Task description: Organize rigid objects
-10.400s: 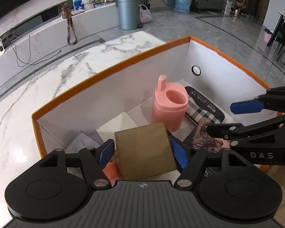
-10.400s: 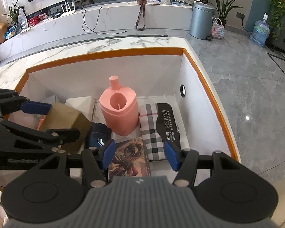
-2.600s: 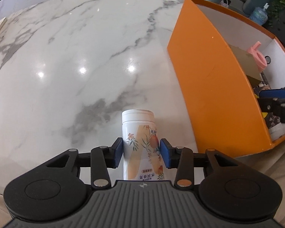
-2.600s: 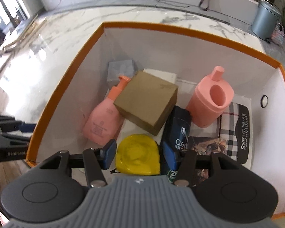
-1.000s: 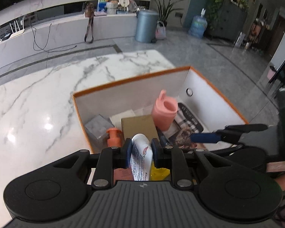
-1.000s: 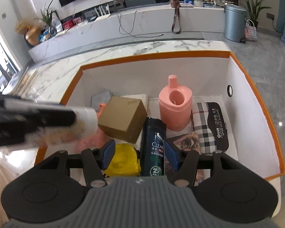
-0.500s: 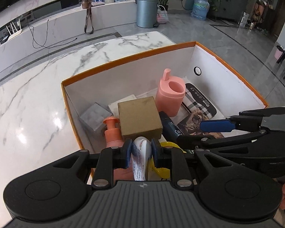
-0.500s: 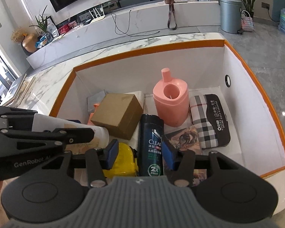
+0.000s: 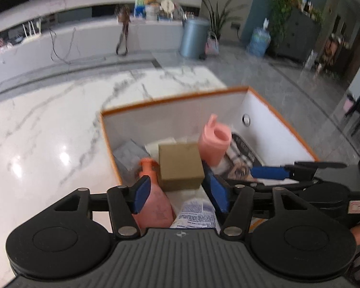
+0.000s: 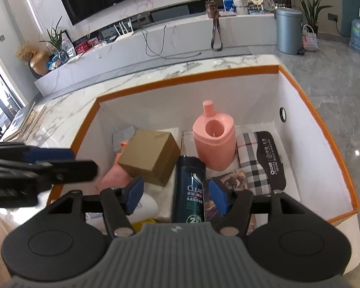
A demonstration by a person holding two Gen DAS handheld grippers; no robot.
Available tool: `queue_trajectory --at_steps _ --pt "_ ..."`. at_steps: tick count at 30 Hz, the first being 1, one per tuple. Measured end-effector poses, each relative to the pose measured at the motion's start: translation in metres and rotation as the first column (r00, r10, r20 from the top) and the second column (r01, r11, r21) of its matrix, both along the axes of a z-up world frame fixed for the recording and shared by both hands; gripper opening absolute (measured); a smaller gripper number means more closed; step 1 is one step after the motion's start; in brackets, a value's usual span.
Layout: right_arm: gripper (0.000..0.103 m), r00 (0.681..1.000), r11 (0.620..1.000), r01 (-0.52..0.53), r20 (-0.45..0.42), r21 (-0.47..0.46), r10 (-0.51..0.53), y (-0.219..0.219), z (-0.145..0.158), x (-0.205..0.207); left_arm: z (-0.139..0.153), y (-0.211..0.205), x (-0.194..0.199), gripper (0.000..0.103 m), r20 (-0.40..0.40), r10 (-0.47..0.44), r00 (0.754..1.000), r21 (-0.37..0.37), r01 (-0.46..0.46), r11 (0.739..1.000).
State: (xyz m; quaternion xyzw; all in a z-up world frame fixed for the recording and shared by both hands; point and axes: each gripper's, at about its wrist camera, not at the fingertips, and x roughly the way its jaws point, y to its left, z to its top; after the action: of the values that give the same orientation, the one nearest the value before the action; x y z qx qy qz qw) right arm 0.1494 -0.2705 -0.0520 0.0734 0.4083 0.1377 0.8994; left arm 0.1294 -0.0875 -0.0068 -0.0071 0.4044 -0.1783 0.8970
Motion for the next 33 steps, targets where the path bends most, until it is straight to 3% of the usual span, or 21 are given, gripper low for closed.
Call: queue_trajectory --at_steps 5,9,21,24,33 --pt "0.074 0.998 0.999 0.017 0.057 -0.032 -0.015 0.002 0.014 -0.011 0.019 0.017 -0.016 0.074 0.086 0.046 0.995 -0.027 -0.044 0.999" --pt "0.075 0.996 0.999 0.022 0.082 -0.037 -0.019 0.004 0.025 -0.027 0.026 0.027 -0.030 0.077 0.153 0.082 0.985 -0.005 -0.082 0.997" --pt "0.077 0.966 0.993 0.040 0.259 -0.110 -0.011 0.026 0.056 -0.086 0.012 0.051 -0.073 0.089 0.280 0.199 0.939 0.097 -0.233 0.968" --pt "0.085 0.952 0.992 0.058 0.305 -0.113 -0.021 0.030 0.060 -0.100 0.013 0.055 -0.082 0.091 0.283 0.231 0.931 0.074 -0.261 0.963" --pt "0.089 0.910 0.986 0.076 0.414 -0.147 -0.009 0.039 0.060 -0.135 0.012 0.064 -0.103 0.094 0.319 0.292 0.902 0.027 -0.316 0.948"
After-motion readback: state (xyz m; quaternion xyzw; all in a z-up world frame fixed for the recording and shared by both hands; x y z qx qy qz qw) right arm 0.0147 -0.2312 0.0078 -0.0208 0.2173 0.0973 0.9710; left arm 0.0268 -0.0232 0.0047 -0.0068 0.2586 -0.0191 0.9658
